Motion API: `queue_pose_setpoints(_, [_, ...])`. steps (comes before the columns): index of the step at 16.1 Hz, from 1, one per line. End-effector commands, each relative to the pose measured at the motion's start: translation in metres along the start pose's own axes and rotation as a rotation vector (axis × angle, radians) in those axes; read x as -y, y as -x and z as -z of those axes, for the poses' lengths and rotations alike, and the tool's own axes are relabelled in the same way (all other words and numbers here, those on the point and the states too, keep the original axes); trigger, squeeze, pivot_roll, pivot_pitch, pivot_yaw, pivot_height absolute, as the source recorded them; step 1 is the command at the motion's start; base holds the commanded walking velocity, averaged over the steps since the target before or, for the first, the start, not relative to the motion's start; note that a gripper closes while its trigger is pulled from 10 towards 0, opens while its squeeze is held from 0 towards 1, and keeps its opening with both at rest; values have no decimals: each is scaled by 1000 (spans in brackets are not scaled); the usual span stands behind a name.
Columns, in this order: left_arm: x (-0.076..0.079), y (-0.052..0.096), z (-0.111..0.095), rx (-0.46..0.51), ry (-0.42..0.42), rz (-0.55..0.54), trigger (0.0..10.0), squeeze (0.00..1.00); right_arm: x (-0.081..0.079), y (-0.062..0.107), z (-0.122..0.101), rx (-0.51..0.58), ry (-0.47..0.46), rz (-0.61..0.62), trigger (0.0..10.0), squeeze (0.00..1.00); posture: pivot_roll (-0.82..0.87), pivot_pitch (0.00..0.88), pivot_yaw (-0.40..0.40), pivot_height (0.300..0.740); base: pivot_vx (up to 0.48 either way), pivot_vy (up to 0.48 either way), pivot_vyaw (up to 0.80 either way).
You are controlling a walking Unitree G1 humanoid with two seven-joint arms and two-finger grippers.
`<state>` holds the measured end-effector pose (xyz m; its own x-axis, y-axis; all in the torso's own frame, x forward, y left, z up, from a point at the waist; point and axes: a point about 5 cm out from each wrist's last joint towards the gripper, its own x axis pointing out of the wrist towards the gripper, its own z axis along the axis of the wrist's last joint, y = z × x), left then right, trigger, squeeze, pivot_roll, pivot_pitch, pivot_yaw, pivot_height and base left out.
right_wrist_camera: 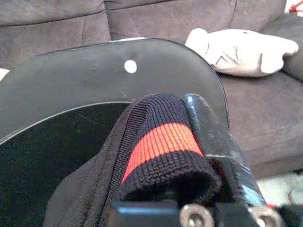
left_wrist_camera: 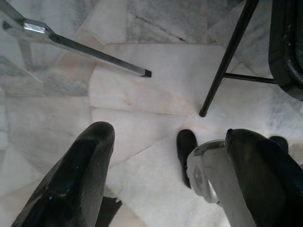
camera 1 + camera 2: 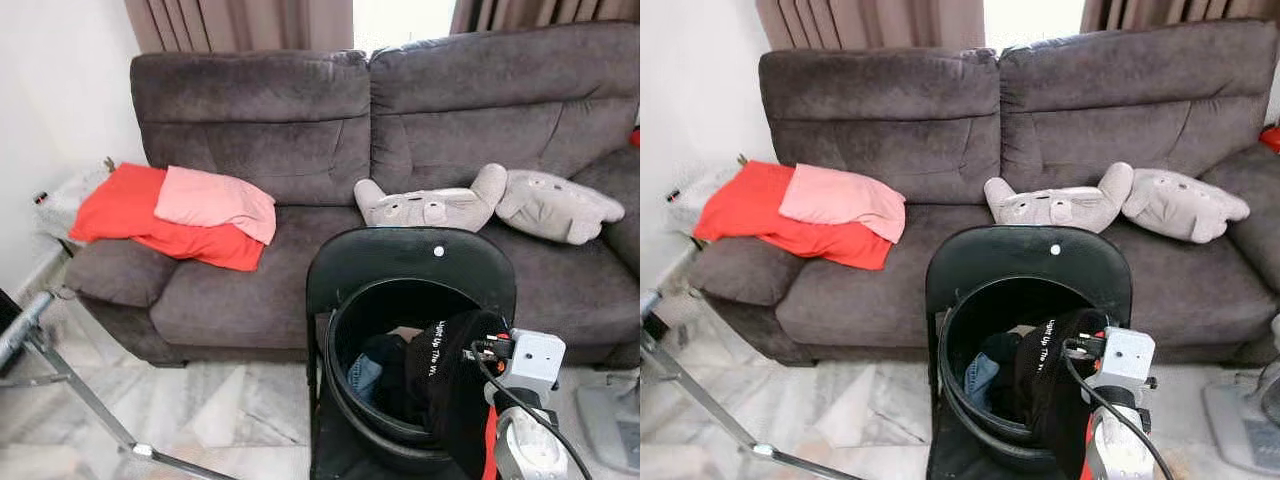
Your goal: Hang hanger
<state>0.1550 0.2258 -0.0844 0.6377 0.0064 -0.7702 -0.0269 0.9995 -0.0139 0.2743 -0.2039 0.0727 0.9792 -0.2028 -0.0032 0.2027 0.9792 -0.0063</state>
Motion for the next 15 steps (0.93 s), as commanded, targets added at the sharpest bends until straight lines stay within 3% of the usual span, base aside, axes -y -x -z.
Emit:
queue_pose_setpoints(1, [-3, 0, 1, -29, -33, -6, 10000, 0, -4, -1, 1, -10, 1, 1, 10000, 0, -187, 3, 192, 740, 0, 0, 0])
queue_pose_setpoints(2, [-3, 0, 1, -32, -36, -7, 10000, 0, -5, -1, 1, -11, 1, 0, 10000, 0, -187, 3, 192, 740, 0, 0, 0])
queue_pose_setpoints(5, [-6, -1, -1, -53, -34, -22, 10000, 0, -12, -2, -5, 12, 32, -10, 10000, 0, -311, 57, 309, 740, 0, 0, 0])
queue_pose_setpoints(11, [-7, -2, -4, -64, -45, -36, 10000, 0, -16, -11, -7, 9, 64, 1, 10000, 0, -356, 59, 366, 740, 0, 0, 0])
queue_pose_setpoints(15, [-5, -2, -3, -69, -41, -37, 10000, 0, -18, -10, -4, -2, 85, -18, 10000, 0, -356, 59, 353, 740, 0, 0, 0])
